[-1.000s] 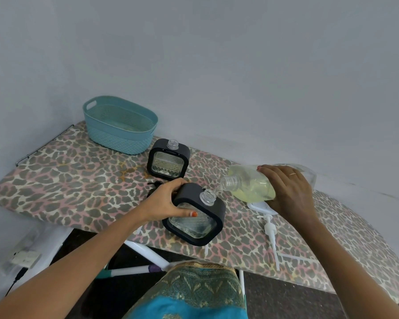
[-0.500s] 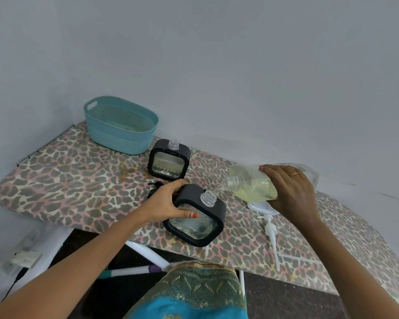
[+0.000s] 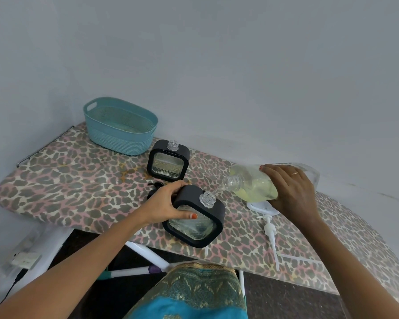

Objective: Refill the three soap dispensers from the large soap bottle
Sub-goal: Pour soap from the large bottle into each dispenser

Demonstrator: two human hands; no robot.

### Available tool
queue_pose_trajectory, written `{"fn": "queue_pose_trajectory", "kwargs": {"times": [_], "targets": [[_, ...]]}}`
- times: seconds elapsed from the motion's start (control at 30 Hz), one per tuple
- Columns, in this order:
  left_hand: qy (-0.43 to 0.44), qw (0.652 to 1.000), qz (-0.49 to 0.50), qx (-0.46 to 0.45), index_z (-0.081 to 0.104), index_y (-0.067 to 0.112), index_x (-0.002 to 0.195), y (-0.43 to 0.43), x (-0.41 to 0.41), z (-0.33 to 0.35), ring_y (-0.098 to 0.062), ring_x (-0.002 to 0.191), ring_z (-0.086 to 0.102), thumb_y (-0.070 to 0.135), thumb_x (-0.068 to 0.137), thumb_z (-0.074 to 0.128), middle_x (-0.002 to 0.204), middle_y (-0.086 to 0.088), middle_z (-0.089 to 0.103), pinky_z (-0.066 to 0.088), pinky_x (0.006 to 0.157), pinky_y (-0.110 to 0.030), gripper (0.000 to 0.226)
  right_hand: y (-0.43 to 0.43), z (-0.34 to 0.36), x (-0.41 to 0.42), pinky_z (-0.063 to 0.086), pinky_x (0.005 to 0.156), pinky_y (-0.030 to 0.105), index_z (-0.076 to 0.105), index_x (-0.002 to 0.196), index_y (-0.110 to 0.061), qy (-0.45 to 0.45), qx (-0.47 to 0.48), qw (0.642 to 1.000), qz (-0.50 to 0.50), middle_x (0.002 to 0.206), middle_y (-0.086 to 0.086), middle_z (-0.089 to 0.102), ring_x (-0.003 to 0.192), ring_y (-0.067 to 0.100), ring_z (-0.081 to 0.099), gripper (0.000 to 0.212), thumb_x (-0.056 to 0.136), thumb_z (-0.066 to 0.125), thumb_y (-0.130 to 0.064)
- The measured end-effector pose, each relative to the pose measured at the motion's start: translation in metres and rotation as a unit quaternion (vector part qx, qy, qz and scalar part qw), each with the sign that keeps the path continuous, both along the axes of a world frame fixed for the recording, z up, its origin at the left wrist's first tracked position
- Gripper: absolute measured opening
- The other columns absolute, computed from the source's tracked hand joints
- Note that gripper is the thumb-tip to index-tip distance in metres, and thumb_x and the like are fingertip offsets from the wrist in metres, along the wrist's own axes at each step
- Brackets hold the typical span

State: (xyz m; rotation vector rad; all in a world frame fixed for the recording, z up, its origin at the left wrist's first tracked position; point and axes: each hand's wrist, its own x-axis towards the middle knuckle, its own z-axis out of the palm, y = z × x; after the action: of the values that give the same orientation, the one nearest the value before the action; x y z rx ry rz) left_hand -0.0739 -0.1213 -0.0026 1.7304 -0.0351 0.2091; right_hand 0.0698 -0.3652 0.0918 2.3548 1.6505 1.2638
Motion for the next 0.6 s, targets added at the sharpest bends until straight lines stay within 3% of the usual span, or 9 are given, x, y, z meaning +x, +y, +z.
{"fn": "queue_pose_trajectory", "kwargs": {"times": [0.2, 0.4, 0.6], "targets": [[0.006, 1.000, 0.002, 0.002, 0.054, 0.023, 0.102, -0.0019, -0.0004, 0.0019, 0.001, 0.096, 0.062, 0.041, 0.050, 0.079, 0.104, 0.004, 0.064, 0.046, 0.080, -0.009, 0.060, -0.0020, 0.0011, 0.0010, 0.052, 0.069, 0.033, 0.050, 0.106, -0.013, 0.000, 0.001, 1.000, -0.004, 0.094, 0.008, 0.072, 0.080, 0.028, 0.069, 0.074, 0.043, 0.085, 0.002], [0.016, 1.000, 0.007, 0.017, 0.053, 0.021, 0.101, -0.0019, 0.0016, -0.0003, 0.005, 0.094, 0.061, 0.008, 0.062, 0.080, 0.102, 0.005, 0.063, 0.046, 0.079, -0.008, 0.049, -0.0034, 0.0023, 0.0002, 0.052, 0.069, 0.035, 0.049, 0.106, -0.012, 0.002, 0.001, 1.000, -0.005, 0.094, 0.010, 0.072, 0.080, 0.029, 0.069, 0.072, 0.046, 0.086, 0.000], [0.013, 1.000, 0.008, 0.024, 0.053, 0.019, 0.099, -0.0022, 0.0024, -0.0018, 0.004, 0.092, 0.061, 0.008, 0.063, 0.080, 0.100, 0.004, 0.062, 0.046, 0.078, -0.009, 0.047, -0.0041, 0.0033, 0.0003, 0.052, 0.070, 0.035, 0.050, 0.106, -0.012, 0.000, 0.002, 1.000, -0.002, 0.095, 0.010, 0.072, 0.080, 0.029, 0.069, 0.071, 0.046, 0.084, 0.001]]}}
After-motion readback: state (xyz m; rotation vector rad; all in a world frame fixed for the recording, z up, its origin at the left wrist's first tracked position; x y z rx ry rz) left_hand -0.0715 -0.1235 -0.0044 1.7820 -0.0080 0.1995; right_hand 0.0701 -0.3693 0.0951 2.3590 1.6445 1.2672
